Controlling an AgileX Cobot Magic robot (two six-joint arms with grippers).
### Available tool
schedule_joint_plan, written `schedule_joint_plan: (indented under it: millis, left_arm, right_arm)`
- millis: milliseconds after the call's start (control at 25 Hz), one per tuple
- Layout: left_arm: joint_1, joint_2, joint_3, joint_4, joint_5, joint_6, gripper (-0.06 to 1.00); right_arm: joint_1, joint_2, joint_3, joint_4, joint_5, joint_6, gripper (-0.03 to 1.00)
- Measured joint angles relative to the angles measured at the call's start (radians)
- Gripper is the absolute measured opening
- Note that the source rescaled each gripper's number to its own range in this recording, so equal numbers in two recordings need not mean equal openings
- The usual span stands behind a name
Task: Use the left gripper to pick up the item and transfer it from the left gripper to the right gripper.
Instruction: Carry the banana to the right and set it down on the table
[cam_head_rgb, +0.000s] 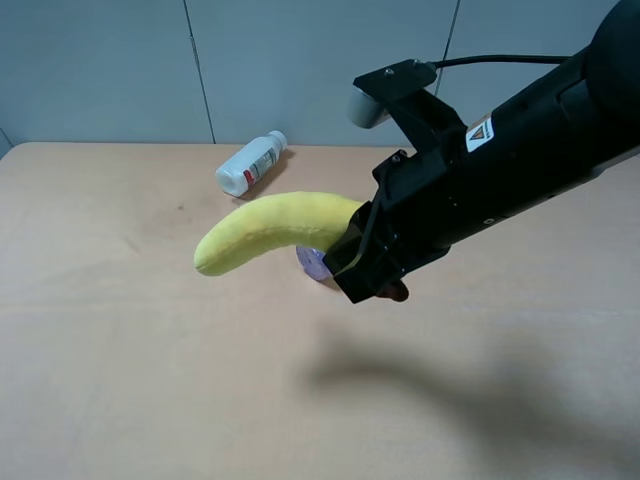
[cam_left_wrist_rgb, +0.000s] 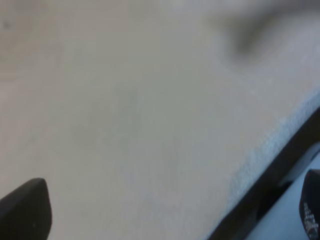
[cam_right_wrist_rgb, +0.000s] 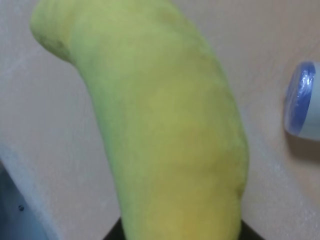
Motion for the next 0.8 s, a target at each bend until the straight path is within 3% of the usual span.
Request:
schedule_joint_plan:
  millis: [200, 800]
  left_arm:
    - [0.0, -0.132, 0.053, 0.0, -0.001, 0.0, 1.0]
    - [0.0, -0.135, 0.136, 0.0, -0.103, -0.003, 0.98]
  right_arm:
    - [0.0, 0.0, 0.0, 0.001, -0.028, 0.0, 0.02]
    - [0.0, 0.0, 0.0, 0.005, -0.076, 0.0, 0.02]
